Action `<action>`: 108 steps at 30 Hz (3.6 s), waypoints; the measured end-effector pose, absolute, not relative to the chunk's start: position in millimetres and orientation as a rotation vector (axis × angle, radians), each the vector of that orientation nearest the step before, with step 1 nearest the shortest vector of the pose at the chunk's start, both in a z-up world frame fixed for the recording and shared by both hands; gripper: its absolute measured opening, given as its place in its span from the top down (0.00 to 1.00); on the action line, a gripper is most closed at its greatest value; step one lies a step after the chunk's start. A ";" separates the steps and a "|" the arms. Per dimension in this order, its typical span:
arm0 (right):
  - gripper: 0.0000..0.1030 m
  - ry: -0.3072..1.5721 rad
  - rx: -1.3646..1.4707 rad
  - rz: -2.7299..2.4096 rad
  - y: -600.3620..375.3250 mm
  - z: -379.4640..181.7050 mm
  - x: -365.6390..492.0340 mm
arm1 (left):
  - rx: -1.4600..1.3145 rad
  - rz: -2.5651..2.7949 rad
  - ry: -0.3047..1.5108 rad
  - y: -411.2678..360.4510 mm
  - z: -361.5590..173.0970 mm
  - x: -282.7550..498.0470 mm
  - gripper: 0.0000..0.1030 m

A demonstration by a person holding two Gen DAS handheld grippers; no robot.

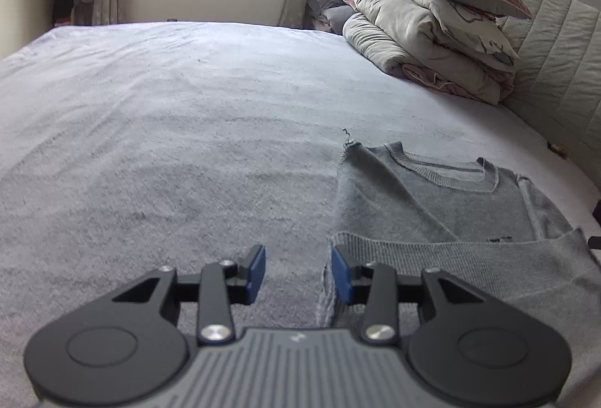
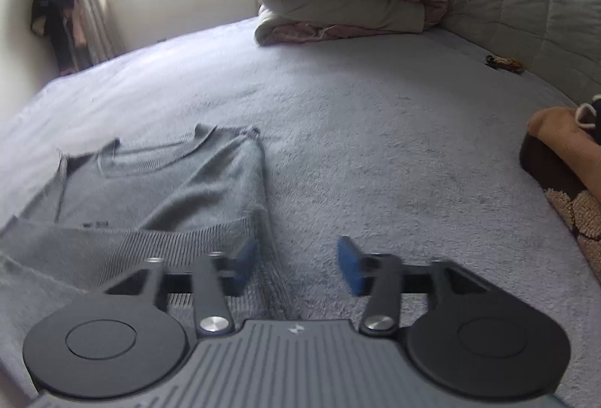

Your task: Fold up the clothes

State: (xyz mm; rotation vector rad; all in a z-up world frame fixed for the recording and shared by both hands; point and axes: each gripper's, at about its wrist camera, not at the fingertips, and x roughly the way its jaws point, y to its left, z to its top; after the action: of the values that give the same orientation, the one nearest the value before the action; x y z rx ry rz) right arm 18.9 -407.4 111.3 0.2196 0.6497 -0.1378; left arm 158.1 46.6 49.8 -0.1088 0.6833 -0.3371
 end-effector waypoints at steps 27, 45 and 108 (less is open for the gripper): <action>0.92 0.732 0.432 -0.060 -422.5 89.2 21.8 | -0.085 -0.395 0.742 30.5 26.1 155.5 0.89; 0.52 0.846 0.517 -0.019 -432.2 112.9 -44.4 | -0.228 -0.321 0.833 75.2 60.4 78.5 0.56; 0.82 0.614 0.908 -0.158 -475.2 108.2 -242.1 | -0.697 -0.093 0.801 131.0 34.4 -75.3 0.92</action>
State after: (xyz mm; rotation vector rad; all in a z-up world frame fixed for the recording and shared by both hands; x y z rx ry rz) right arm -242.1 -475.2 108.2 0.9084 0.6136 -0.1583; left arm -75.3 131.0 34.4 -0.6967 0.8012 -0.0934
